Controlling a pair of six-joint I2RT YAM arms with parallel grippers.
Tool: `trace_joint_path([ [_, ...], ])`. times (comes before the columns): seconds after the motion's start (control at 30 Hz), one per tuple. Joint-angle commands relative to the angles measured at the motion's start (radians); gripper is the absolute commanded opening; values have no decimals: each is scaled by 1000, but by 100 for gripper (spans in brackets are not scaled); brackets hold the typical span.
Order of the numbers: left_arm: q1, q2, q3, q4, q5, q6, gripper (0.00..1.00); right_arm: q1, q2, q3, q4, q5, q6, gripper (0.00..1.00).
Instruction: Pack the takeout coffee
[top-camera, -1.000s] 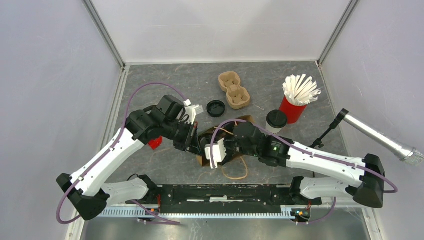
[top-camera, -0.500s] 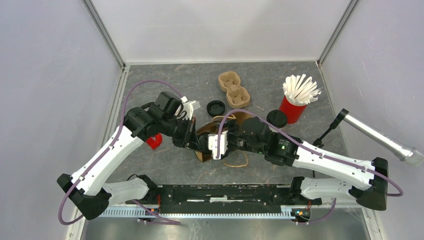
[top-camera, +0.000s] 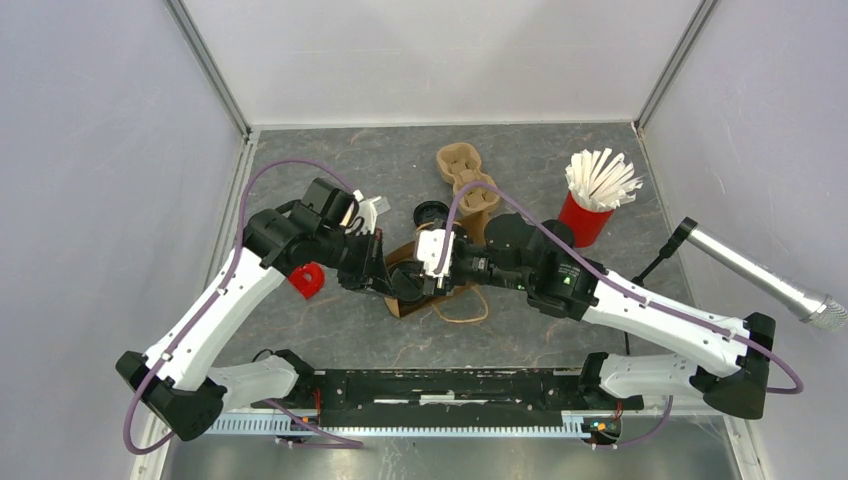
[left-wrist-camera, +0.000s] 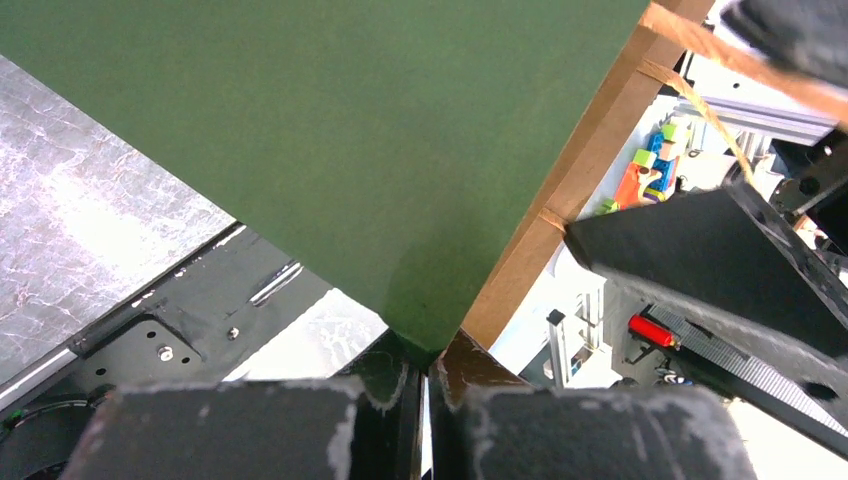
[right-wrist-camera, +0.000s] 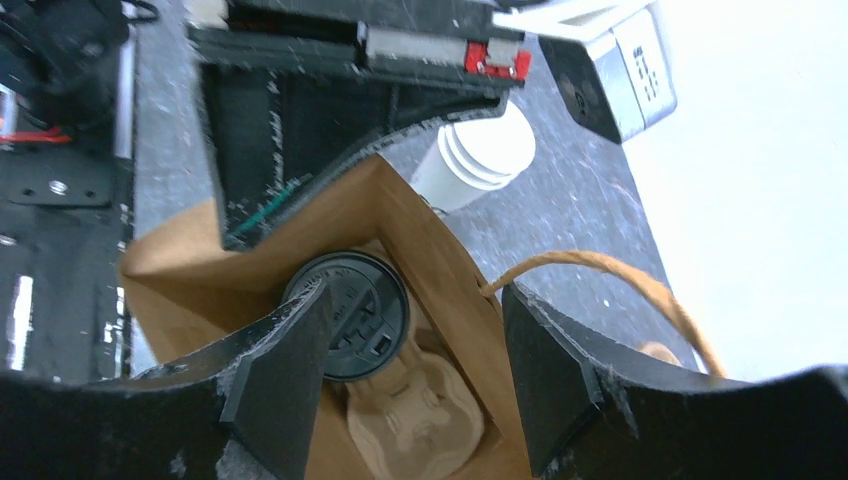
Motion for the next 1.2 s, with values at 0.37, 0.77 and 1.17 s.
trace_joint_path([
  [0.37, 104, 11, 52, -9, 77, -75, 5, -37, 47, 210, -97, -269, 224, 70],
  [0.77, 131, 33, 84, 9, 116, -78, 5, -60, 65, 221, -225, -108, 329, 70],
  [1.17, 142, 27, 63, 1, 123, -86, 5, -88, 73, 293, -278, -85, 443, 70],
])
